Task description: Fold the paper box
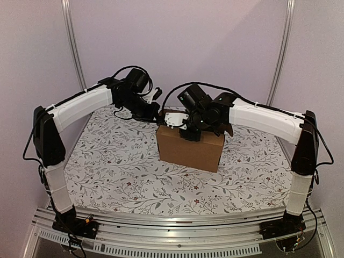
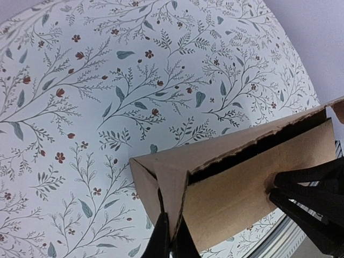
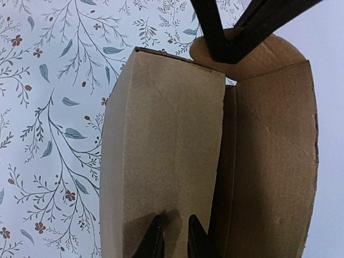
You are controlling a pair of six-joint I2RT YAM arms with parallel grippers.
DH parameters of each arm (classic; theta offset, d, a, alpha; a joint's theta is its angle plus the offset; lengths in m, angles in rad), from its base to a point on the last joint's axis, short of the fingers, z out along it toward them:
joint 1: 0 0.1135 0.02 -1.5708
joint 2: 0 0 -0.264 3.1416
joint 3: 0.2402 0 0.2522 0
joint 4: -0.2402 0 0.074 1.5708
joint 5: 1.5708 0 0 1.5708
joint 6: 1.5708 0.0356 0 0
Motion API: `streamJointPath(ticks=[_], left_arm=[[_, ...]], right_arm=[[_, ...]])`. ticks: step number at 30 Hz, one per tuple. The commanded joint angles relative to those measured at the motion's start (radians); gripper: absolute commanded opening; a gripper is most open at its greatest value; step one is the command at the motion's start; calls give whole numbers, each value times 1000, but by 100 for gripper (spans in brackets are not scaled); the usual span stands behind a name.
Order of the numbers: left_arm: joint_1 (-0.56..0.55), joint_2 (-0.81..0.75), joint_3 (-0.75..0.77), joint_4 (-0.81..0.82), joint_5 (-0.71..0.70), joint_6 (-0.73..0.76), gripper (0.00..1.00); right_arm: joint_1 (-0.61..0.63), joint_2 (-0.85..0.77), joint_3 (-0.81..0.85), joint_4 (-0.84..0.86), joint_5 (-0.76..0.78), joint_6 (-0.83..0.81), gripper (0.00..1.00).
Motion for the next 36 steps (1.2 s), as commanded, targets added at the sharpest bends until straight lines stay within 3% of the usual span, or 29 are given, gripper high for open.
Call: streamJointPath(ticks=[1,16,23,29,32,36], left_arm=[[-32,-2,-40,5,-22,-64,0],[-70,12,-52,-1,-116,-72,0],[-72,12,-58,-3,-121,-69,0],[-74,14,-61,-3,-119,-68,0],[-75,12,-61,-3,-119,-61,0],[-75,10,-60,-7,-123,-53,0]], right_arm=[[-14,58,-18,-87,-2,11,17],[-14,-26,12,-148,-83,33,21],[-31,-179,23,-233,-182,43,32],[-160,-352,13,-333,-346,72,39],[-243,-449,-23,-391,-360,2,44],[-311,-535,-146,-409,-167,-235,49]])
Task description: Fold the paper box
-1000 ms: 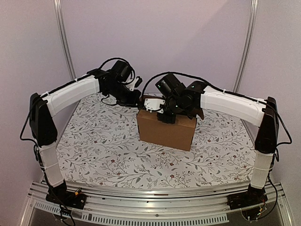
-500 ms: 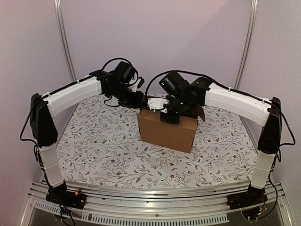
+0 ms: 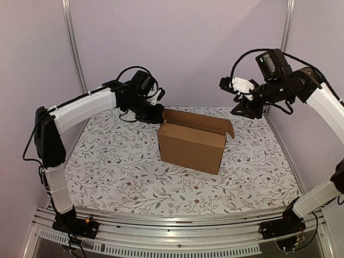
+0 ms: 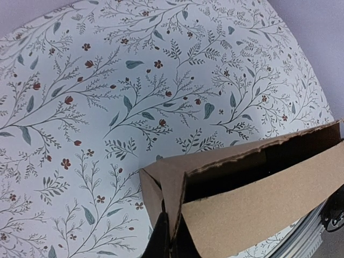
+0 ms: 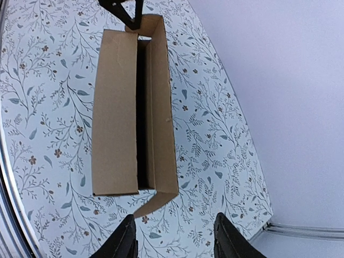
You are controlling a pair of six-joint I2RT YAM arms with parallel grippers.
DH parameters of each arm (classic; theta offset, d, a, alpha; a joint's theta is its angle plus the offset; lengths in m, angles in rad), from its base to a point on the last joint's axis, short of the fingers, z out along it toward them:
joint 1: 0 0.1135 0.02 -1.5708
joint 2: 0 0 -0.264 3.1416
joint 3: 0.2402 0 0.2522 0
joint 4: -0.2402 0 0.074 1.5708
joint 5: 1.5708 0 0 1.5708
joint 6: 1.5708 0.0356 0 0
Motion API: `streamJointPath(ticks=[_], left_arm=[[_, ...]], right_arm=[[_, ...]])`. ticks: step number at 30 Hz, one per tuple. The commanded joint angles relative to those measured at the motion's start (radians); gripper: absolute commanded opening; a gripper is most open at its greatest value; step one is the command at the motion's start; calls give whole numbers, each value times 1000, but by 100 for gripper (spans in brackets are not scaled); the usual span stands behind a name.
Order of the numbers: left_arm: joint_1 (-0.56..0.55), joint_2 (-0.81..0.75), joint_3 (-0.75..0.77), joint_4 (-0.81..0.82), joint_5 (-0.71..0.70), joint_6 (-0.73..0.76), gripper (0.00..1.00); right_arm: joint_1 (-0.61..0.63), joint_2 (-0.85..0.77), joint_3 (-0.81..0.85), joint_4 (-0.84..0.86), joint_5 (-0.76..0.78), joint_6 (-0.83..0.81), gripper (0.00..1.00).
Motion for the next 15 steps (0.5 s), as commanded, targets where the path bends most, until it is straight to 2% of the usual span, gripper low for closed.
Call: streamJointPath(ticks=[1,5,9,15], left_arm=[[-17,10,-31,-74,9,0,0],[-17,16,-33,-71,14,1,0],[-17,22,-31,-70,22,7,0],[-17,23,-30,-71,22,14,0]], right_arm=[[-59,-51,-130,-86,160,-222,49],[-164,-32,-218,-39,156,-262,49],[-175,9,-241,12,139,-256,49],[-175,73,-182,-4,12,-230,49]])
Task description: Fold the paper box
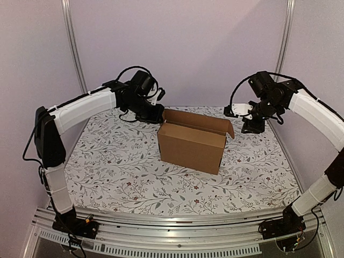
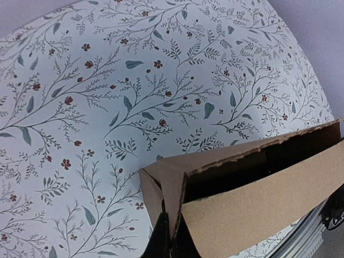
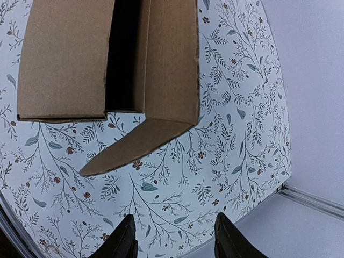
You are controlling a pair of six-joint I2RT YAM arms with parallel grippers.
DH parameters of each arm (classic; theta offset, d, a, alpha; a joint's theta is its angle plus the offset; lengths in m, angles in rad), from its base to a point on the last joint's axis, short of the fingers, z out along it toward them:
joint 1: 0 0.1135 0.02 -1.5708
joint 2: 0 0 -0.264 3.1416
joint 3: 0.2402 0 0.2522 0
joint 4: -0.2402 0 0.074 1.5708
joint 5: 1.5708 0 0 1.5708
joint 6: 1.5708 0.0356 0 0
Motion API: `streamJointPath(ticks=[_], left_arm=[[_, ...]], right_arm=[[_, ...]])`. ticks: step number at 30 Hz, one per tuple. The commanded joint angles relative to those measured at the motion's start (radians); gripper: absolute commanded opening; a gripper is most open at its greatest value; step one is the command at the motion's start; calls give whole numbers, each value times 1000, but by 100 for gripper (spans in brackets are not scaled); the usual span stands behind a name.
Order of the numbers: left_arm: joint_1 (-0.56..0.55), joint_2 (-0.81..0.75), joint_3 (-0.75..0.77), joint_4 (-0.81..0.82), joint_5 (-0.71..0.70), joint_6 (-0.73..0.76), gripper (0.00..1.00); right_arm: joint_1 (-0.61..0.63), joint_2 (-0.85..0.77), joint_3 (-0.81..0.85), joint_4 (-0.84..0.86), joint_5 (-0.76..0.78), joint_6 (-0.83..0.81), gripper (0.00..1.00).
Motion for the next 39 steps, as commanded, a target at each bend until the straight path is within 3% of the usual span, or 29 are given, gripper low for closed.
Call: streamJointPath(ticks=[1,8,20,39], left_arm=[[-17,23,-29,-71,23,9,0],[-17,25,-19,-71,27,11,0],[-18,33,-10,-77,37,11,0],[-21,34,-13,-81,43,26,0]], right_arm=[[3,27,48,0,-122,-8,49],[3,58,60,-30,-257,-35,45],[3,101,83,-18,-336,-11,36],[3,144,100,55,-315,58,42]])
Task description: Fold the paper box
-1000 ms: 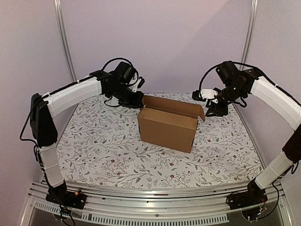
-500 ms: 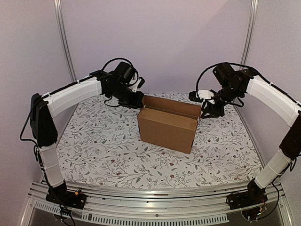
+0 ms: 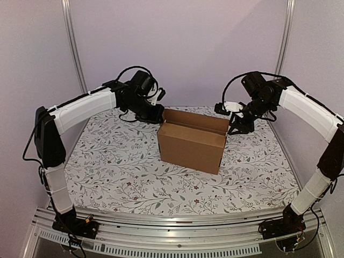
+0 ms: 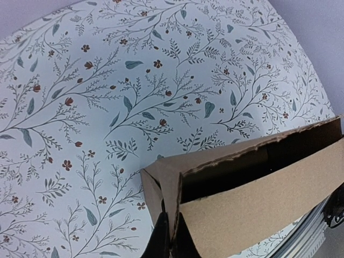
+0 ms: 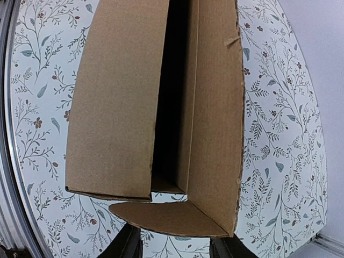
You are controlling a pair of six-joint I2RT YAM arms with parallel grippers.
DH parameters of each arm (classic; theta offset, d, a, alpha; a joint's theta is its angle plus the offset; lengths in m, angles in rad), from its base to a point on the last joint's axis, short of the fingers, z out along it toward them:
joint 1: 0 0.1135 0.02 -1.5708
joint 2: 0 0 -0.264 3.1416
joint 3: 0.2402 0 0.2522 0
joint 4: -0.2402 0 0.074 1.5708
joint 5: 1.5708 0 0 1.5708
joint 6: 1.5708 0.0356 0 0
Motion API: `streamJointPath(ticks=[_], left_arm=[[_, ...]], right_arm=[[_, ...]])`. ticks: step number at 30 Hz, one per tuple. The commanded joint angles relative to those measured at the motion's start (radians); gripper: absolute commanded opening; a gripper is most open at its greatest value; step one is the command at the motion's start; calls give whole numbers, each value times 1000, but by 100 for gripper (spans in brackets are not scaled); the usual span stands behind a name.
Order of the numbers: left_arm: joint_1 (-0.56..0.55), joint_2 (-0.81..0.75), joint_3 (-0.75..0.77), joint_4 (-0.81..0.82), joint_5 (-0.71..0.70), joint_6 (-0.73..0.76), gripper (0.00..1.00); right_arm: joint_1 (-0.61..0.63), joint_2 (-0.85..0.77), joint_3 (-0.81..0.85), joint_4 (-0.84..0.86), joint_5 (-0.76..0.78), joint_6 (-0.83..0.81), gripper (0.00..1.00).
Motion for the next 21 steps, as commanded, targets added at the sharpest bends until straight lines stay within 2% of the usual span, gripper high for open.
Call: streamJointPath(ticks=[1,21], left_arm=[[-21,36,-13,-80,40,13,0],[-23,36,-14,-81,44,18,0]], right_arm=[[5,31,35,52,-4,34,42],[5,49,45,76,75,48,47]])
